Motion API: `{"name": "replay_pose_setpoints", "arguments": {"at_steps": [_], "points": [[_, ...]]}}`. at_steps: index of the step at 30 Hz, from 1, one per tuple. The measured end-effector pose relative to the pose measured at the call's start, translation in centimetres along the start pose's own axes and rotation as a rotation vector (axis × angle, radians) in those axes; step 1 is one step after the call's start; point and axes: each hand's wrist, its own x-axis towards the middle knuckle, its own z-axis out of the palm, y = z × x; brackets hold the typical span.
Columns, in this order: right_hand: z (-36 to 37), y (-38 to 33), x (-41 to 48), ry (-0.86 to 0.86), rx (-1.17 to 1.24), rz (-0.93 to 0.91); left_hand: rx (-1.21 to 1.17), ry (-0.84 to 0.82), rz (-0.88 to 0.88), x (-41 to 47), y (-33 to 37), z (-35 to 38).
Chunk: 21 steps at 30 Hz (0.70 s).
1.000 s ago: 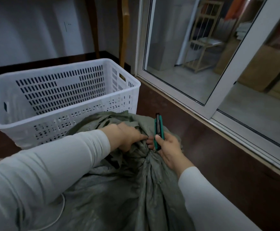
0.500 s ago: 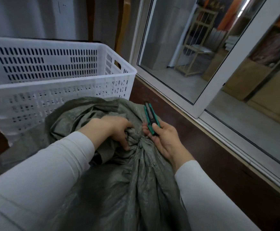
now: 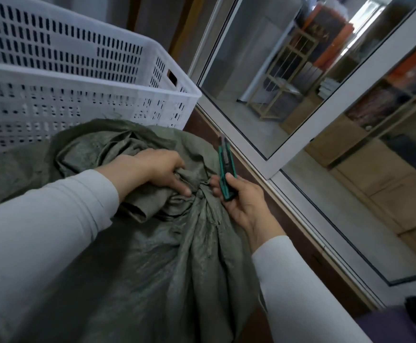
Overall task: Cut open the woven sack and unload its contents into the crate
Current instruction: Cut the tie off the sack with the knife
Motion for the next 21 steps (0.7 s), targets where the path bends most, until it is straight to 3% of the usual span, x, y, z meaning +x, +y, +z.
{"name": "replay_pose_setpoints", "arguments": {"at_steps": [3, 7, 10, 12, 14, 18, 21], "points": [[1.3, -0.8, -0.2, 0.045, -0.130, 0.003, -0.138, 0.095, -0.006, 0.1, -0.4, -0.2], [3.1, -2.4, -0.6, 0.083, -0.568, -0.131, -0.187, 0.244, 0.013, -0.2, 0.3, -1.4], [3.7, -3.1, -0.4, 0.209, -0.847, -0.257, -0.302, 0.463, 0.026, -0.6, 0.7, -3.2], [3.7, -3.1, -0.3, 0.223, -0.834, -0.242, -0.442, 0.619, 0.049, -0.6, 1.0, -4.5], [3.2, -2.6, -0.1, 0.154, -0.575, -0.165, -0.505, 0.687, 0.080, -0.5, 1.2, -4.8], [2.7, -0.9, 0.3, 0.256, -0.339, -0.105, -0.537, 0.416, 0.037, -0.6, 0.0, -2.5], [3.2, -0.8, 0.6, 0.256, -0.263, -0.132, -0.049, 0.239, -0.071, -0.3, -1.0, -2.6]]}}
